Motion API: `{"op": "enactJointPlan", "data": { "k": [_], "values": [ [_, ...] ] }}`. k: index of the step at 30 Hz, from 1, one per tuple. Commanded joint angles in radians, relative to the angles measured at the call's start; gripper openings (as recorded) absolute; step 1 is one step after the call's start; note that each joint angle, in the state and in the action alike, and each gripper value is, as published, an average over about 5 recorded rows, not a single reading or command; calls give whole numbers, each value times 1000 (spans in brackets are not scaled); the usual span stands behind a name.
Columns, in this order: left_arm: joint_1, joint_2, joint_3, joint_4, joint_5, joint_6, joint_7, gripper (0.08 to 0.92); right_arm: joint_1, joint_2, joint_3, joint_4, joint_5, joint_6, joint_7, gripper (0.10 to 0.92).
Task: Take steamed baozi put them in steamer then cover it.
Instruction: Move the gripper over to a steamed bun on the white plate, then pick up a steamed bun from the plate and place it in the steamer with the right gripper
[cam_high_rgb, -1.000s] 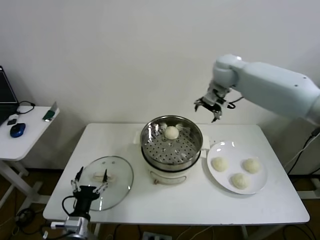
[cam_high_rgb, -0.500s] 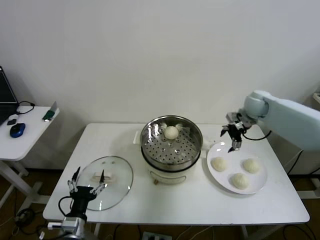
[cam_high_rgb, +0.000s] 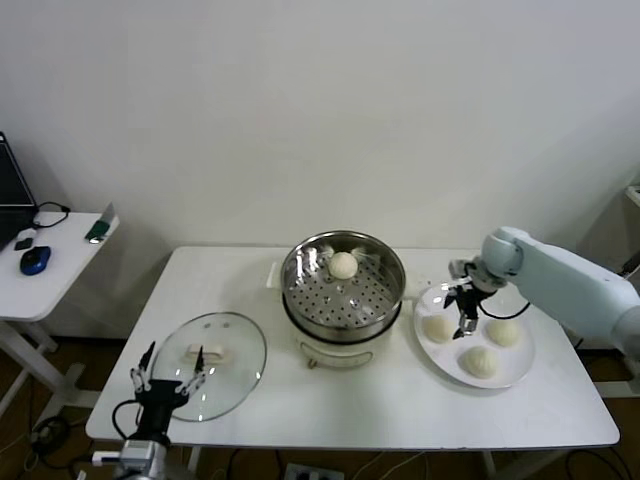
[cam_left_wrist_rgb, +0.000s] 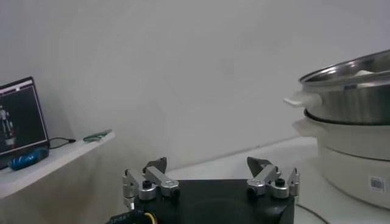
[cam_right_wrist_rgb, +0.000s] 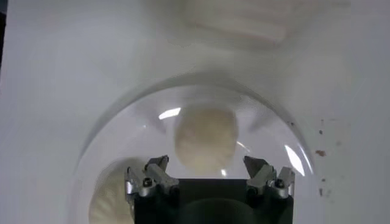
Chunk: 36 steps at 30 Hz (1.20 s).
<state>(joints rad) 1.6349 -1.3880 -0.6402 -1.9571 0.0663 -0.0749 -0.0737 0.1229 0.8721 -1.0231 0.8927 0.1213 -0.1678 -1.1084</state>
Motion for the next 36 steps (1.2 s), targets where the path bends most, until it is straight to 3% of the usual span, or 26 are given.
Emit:
{"op": "enactJointPlan", "data": {
  "k": [1, 13, 25, 36],
  "values": [
    [0, -2, -3, 7, 1, 0, 0, 823, -70, 53, 56, -86, -22, -7, 4, 823],
    [-1, 1, -2, 10, 2, 2, 0, 823, -62, 94, 85, -144, -28, 18, -8, 819],
    [7, -3, -4, 9, 2, -2, -1, 823, -3, 67, 31, -114, 24, 12, -16, 715],
    [-1, -8, 21, -10, 7, 7, 0, 823, 463, 21, -328, -33, 367, -26, -15, 704]
  ]
}}
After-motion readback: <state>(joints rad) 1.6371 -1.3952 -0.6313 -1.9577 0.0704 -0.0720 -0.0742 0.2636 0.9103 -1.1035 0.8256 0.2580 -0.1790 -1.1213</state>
